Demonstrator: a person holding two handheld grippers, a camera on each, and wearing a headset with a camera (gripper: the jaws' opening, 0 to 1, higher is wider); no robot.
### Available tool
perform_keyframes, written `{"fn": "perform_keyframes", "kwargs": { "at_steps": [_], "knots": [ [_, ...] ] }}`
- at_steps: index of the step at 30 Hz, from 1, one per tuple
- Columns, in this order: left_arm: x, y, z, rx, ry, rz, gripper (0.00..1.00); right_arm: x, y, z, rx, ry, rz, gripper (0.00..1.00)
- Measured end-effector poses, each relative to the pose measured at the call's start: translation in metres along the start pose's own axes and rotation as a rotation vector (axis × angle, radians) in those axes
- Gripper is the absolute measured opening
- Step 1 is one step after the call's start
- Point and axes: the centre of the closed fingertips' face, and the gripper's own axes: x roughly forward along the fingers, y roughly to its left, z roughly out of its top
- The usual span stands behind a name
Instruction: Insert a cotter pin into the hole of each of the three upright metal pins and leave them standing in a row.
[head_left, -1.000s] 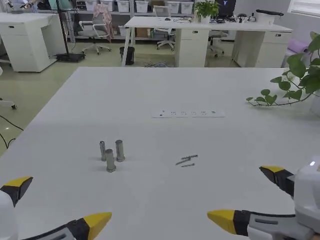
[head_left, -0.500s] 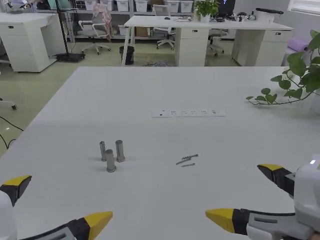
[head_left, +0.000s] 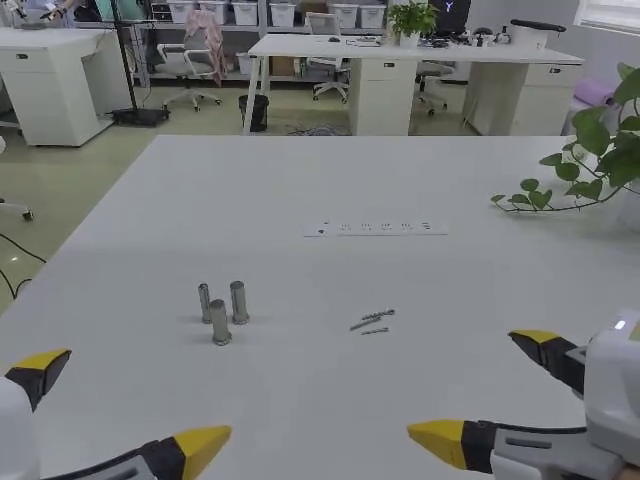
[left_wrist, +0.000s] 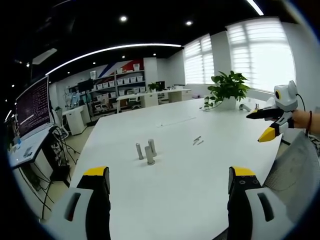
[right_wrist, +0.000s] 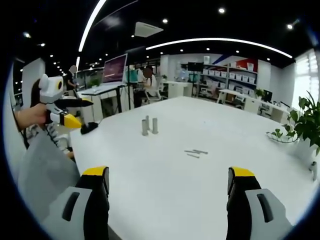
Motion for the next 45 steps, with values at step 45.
{"fn": "perform_keyframes", "kwargs": {
  "at_steps": [45],
  "knots": [
    [0.025,0.040,0.018,-0.007,-0.030,0.013,0.67,0.010,0.010,0.008,-0.004,-0.035,0.052,0.83]
  ]
}}
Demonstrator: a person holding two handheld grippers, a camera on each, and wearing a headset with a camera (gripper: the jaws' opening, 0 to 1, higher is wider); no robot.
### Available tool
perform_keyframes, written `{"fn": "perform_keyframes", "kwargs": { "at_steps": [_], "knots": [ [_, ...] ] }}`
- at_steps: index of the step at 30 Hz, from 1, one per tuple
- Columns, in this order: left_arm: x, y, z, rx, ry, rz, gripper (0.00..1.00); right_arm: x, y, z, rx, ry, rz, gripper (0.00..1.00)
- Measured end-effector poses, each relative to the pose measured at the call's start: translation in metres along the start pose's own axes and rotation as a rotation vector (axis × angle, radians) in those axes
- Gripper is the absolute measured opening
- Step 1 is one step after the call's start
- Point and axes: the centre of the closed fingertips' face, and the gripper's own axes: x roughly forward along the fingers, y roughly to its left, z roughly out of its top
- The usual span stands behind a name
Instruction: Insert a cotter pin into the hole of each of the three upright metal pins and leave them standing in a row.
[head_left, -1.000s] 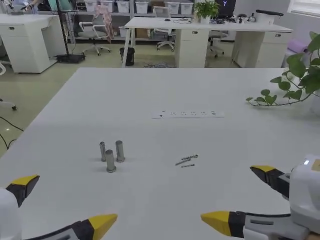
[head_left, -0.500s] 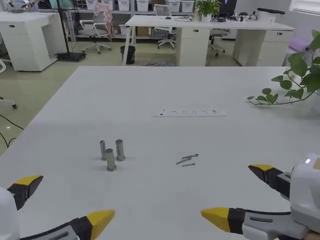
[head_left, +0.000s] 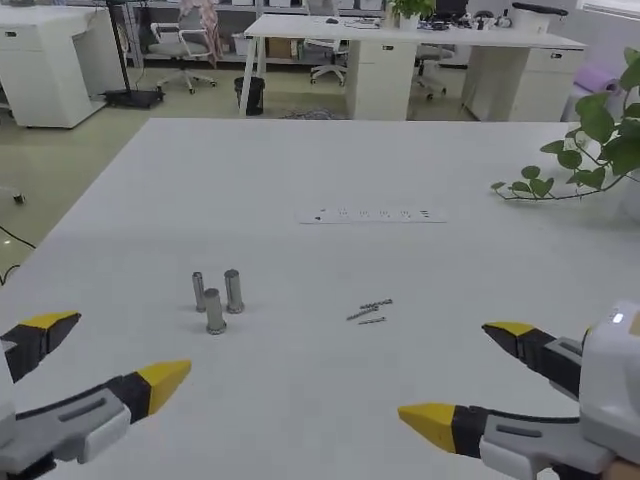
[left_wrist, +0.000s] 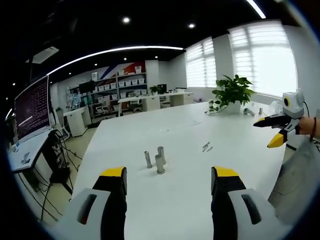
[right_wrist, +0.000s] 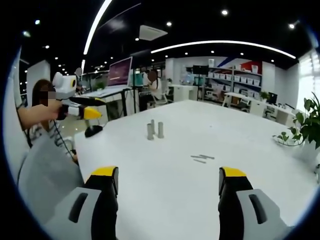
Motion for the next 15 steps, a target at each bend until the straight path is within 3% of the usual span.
{"fn": "perform_keyframes", "kwargs": {
  "at_steps": [11,15],
  "knots": [
    [0.032,0.030,0.006,0.000,-0.009,0.023,0.55,0.006,0.001,0.000,0.032,-0.007,0.019,0.81],
    [0.046,0.039,0.007,-0.010,-0.041,0.028,0.50,0.009,0.001,0.001,0.039,-0.015,0.025,0.80]
  ]
}}
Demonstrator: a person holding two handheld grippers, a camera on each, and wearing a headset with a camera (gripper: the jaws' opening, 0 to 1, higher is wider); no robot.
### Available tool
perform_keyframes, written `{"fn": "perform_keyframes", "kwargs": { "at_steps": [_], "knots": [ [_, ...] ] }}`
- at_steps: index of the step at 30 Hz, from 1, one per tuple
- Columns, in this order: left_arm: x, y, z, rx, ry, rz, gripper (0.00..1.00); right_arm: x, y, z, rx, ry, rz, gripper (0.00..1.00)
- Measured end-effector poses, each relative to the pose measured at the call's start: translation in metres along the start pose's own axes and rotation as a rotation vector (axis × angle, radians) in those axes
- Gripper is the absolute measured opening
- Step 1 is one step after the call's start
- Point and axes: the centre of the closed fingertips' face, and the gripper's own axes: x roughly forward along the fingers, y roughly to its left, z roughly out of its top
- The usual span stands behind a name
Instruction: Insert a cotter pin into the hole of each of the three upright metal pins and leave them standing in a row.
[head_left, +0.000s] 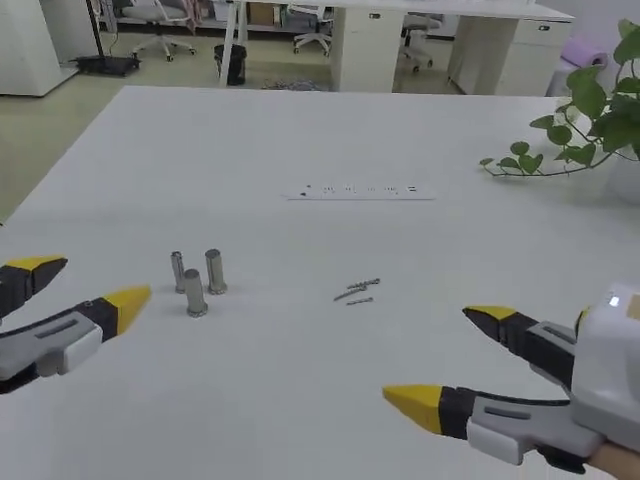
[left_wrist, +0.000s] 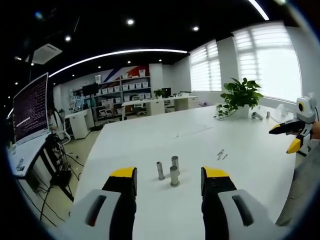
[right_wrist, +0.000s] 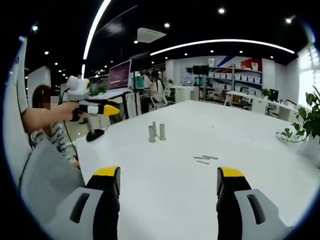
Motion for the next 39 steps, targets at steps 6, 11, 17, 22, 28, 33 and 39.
{"fn": "perform_keyframes", "kwargs": {
  "at_steps": [6,11,17,22,28,33,39],
  "knots": [
    [0.020,0.012,-0.006,0.021,0.012,0.011,0.47,0.005,-0.001,0.000,0.004,-0.001,0.008,0.80],
    [0.038,0.022,-0.015,0.033,0.034,0.011,0.43,0.008,-0.003,0.000,0.010,0.002,0.010,0.79],
    [0.058,0.033,-0.026,0.036,0.065,0.003,0.39,0.013,-0.004,-0.001,0.014,-0.003,0.019,0.78],
    [0.076,0.042,-0.036,0.040,0.082,-0.003,0.38,0.017,-0.004,-0.004,0.024,-0.002,0.023,0.78],
    [0.103,0.047,-0.047,0.038,0.103,-0.028,0.37,0.024,-0.002,-0.006,0.035,0.004,0.035,0.77],
    [0.120,0.045,-0.056,0.025,0.109,-0.048,0.35,0.031,-0.003,-0.008,0.025,0.023,0.044,0.76],
    [0.134,0.041,-0.070,0.006,0.128,-0.069,0.34,0.036,-0.007,-0.008,0.030,0.021,0.043,0.76]
  ]
}}
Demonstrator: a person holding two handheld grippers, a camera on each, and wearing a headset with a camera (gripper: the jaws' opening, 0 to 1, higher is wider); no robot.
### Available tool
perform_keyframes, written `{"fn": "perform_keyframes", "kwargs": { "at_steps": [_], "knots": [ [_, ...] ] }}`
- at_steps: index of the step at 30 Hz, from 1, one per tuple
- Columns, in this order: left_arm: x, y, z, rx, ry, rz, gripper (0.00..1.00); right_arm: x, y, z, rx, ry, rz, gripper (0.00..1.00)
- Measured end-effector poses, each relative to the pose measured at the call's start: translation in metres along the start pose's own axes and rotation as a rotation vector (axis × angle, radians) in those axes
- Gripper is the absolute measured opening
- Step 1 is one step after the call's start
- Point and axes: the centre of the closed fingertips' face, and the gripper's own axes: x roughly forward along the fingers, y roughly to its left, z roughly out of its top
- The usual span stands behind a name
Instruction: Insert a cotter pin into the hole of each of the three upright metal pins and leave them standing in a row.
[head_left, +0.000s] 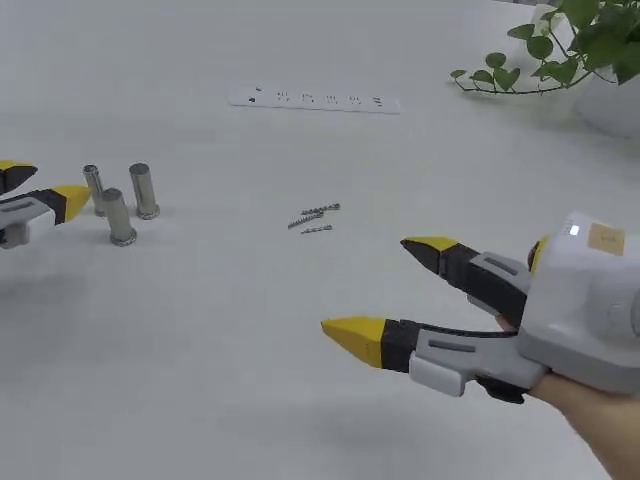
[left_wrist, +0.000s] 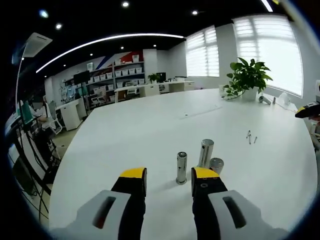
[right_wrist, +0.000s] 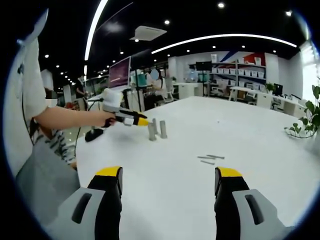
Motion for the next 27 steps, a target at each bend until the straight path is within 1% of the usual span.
{"fn": "perform_keyframes", "kwargs": {
  "at_steps": [3,5,7,10,13,16,19,23,27],
  "knots": [
    [0.008,-0.002,-0.001,0.005,-0.004,-0.015,0.33,0.001,-0.004,-0.001,0.021,-0.006,-0.005,0.76],
    [0.012,-0.003,0.001,-0.006,-0.015,-0.022,0.32,0.002,-0.006,-0.002,0.030,-0.006,-0.009,0.76],
    [0.015,-0.005,0.001,-0.020,-0.025,-0.034,0.31,0.002,-0.008,-0.002,0.031,-0.007,-0.015,0.76],
    [0.020,-0.007,0.001,-0.017,-0.027,-0.046,0.29,0.003,-0.009,-0.003,0.027,0.002,-0.020,0.77],
    [0.023,-0.009,0.001,-0.038,-0.034,-0.058,0.25,0.004,-0.010,-0.006,0.021,0.016,-0.020,0.77],
    [0.025,-0.009,-0.001,-0.024,-0.028,-0.061,0.22,0.005,-0.010,-0.007,0.025,0.020,-0.020,0.77],
    [0.025,-0.011,-0.003,-0.038,-0.024,-0.076,0.18,0.006,-0.009,-0.007,0.034,0.020,-0.023,0.77],
    [0.025,-0.014,-0.003,-0.024,-0.024,-0.088,0.15,0.007,-0.009,-0.008,0.043,0.019,-0.031,0.77],
    [0.027,-0.017,-0.003,-0.025,-0.025,-0.108,0.10,0.006,-0.010,-0.009,0.044,0.024,-0.036,0.77]
  ]
}}
